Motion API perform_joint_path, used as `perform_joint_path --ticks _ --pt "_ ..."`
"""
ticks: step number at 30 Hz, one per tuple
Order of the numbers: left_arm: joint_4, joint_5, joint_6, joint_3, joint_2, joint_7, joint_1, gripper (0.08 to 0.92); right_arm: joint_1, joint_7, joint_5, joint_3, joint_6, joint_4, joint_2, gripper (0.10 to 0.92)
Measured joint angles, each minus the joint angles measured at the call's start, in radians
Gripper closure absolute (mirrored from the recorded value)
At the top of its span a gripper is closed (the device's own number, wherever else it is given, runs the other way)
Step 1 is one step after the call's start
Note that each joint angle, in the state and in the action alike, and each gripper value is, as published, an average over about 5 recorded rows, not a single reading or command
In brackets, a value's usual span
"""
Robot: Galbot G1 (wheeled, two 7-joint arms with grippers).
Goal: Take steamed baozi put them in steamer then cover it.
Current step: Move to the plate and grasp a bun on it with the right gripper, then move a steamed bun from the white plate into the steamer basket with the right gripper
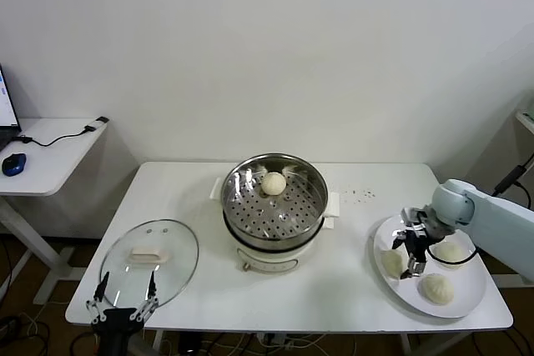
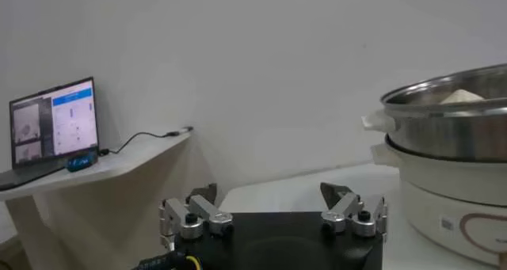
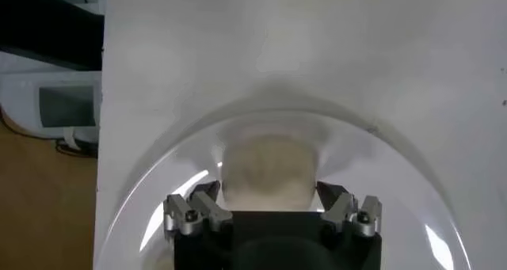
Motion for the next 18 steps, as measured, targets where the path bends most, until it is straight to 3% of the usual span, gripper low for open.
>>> perform_joint_path --ticks 8,18 --pt "0.0 -0.001 -0.001 0.0 0.0 -0.001 0.002 0.177 0.016 -0.005 0.014 0.001 0.003 0.0 -0.012 0.337" --pt "-0.009 0.0 0.005 0.005 0.002 0.0 -0.002 0.177 0.219 -0.02 0.122 -0.114 0.016 -0.017 0.008 0.347"
